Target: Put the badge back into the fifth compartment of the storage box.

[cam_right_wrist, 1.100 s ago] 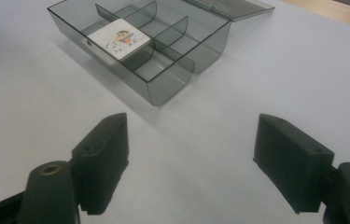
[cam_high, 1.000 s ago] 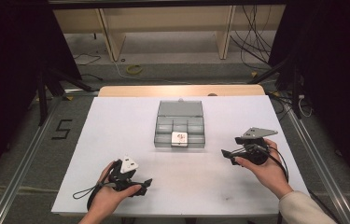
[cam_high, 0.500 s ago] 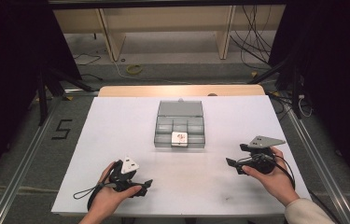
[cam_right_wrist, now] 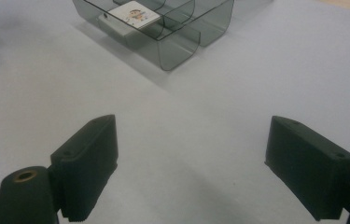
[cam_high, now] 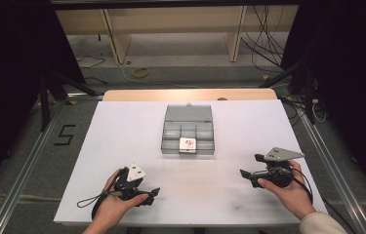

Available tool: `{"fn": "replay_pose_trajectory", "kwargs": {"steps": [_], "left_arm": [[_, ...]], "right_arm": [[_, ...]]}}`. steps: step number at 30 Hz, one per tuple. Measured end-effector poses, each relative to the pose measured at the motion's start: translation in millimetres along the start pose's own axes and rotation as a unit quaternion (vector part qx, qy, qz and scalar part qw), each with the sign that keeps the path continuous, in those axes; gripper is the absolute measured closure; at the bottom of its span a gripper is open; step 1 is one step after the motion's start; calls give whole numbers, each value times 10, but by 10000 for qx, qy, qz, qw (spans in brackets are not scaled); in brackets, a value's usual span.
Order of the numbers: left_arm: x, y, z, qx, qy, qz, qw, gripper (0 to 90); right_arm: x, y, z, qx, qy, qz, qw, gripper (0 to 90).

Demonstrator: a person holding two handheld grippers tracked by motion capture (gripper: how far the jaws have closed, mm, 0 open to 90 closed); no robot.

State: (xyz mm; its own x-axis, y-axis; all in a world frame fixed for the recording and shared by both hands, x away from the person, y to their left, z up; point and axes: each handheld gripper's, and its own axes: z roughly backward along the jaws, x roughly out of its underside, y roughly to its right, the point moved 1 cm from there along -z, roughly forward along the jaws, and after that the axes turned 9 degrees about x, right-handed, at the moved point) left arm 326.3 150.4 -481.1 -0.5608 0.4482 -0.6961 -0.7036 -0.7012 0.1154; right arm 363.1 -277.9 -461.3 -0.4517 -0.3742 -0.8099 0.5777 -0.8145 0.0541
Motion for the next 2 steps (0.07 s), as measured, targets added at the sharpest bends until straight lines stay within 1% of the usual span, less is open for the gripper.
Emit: {"fn": "replay_pose_trajectory", "kwargs": {"steps": [2], "left_arm": [[-1,1,-3,6,1,8,10000,163]], "right_arm": [[6,2,0,-3,-3,2,10000,173]]}}
